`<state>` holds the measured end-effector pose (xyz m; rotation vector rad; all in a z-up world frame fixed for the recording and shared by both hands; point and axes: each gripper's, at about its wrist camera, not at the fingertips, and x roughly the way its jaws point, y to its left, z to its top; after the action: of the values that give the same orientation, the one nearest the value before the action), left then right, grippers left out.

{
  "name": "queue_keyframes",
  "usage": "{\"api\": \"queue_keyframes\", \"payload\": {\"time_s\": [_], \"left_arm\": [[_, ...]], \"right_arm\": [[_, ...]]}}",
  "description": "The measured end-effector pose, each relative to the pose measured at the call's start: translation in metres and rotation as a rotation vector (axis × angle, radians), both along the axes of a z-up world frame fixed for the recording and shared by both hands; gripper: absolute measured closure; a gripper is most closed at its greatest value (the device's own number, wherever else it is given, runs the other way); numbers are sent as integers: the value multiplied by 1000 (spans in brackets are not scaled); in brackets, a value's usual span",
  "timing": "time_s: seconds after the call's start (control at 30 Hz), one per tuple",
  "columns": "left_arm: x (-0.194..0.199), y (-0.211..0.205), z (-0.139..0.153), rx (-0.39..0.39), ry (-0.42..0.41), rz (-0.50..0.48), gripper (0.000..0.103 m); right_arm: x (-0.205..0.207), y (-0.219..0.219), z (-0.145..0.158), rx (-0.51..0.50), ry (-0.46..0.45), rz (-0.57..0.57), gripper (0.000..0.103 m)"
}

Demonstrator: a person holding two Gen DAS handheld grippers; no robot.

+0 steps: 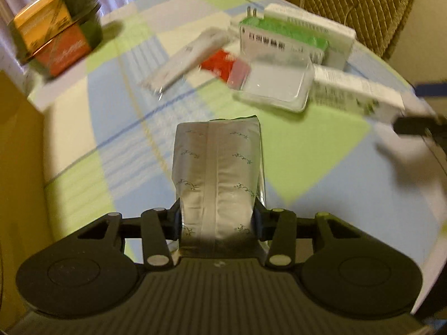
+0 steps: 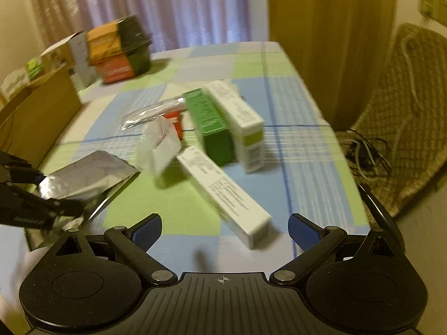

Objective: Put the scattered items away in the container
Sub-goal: 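Grasp the silver foil pouch with the left tool while the right tool grasps a white box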

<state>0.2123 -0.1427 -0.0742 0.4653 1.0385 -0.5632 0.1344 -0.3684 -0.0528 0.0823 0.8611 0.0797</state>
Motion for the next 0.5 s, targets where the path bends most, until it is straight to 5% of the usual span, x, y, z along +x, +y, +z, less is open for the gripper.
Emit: {"api": "queue_keyframes", "payload": {"time_s": [0.27, 0.3, 0.33, 0.4, 0.5], "left_arm": [[5, -1, 12, -1, -15, -25, 51], [6, -1, 11, -1, -13, -27, 51], [7, -1, 11, -4, -9, -27, 51], [9, 1, 10, -17, 2, -26, 51], [11, 5, 10, -49, 21, -10, 51]], "right_arm": [[65, 11, -19, -161, 116, 231, 3], [71, 12, -23, -176, 143, 255, 9], [76, 13, -27, -184, 166, 275, 28], [81, 14, -32, -188, 200, 317, 33], [78, 15, -30, -178, 214, 331, 72]]}}
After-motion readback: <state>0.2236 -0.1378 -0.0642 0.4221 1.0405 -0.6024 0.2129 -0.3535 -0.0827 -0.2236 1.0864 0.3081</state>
